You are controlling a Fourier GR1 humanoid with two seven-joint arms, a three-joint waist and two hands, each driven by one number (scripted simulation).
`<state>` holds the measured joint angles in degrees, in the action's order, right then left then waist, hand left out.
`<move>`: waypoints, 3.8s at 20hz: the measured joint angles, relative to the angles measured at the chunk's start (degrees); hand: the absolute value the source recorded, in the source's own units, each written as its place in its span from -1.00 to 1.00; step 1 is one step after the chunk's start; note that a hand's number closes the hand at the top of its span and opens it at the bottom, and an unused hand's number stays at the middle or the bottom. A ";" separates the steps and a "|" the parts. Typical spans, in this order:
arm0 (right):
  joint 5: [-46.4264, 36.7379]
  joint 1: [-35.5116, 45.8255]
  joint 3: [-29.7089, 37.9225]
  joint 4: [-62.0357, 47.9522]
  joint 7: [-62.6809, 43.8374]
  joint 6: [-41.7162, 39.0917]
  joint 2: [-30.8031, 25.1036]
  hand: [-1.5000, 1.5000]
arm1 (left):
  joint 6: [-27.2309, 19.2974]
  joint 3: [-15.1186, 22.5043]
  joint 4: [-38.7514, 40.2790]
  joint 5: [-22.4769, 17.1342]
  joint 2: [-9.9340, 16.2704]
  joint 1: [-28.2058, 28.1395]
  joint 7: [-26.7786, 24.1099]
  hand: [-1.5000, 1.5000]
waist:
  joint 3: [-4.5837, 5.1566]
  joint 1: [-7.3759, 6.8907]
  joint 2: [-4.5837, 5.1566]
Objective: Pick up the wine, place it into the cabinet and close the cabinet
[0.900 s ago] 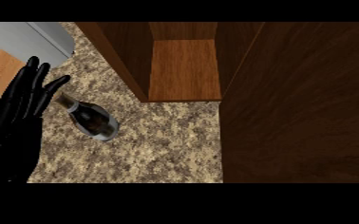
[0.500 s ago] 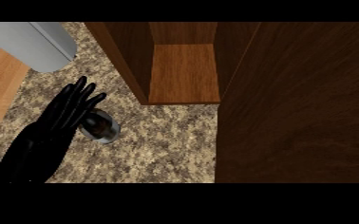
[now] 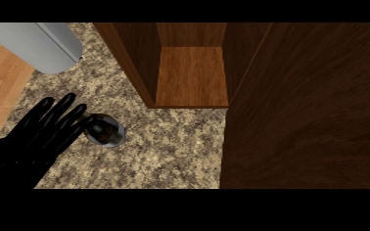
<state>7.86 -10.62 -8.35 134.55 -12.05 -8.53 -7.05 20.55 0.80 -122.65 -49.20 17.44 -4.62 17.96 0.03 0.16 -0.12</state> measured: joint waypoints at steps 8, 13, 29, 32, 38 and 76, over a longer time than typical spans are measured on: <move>1.67 2.77 0.56 4.08 -8.20 1.30 -0.45 -1.00 | -5.59 -5.19 -6.80 -9.03 1.77 0.67 7.55 -1.00 | -0.02 -0.21 0.02; 1.29 5.57 0.61 4.42 -11.57 2.36 -0.31 -1.00 | -9.14 -8.09 -9.82 -12.45 2.51 1.14 11.33 -1.00 | -0.02 -0.22 0.03; -0.14 11.33 1.08 6.61 -19.32 5.38 0.09 -1.00 | -9.68 -21.76 -1.95 -18.26 8.39 6.92 17.40 -1.00 | -0.01 0.01 0.03; -0.92 11.55 -0.03 7.06 -19.88 5.97 0.47 -1.00 | -7.99 -22.57 1.50 -17.27 8.46 8.12 17.11 -1.00 | -0.01 0.16 0.04; -1.65 10.35 -0.59 7.55 -19.45 5.72 0.70 -1.00 | -3.92 -24.42 9.23 -16.10 9.33 10.09 16.87 -1.00 | -0.01 0.25 0.05; -2.38 12.91 2.79 8.39 -23.07 3.16 1.11 -1.00 | 21.12 -20.72 51.90 15.66 0.40 15.57 -8.37 -1.00 | 0.00 0.38 0.13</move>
<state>5.48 2.29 -5.56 142.94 -35.11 -5.37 -5.93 41.67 -19.92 -70.75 -33.54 17.84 10.95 9.59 0.03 0.54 0.00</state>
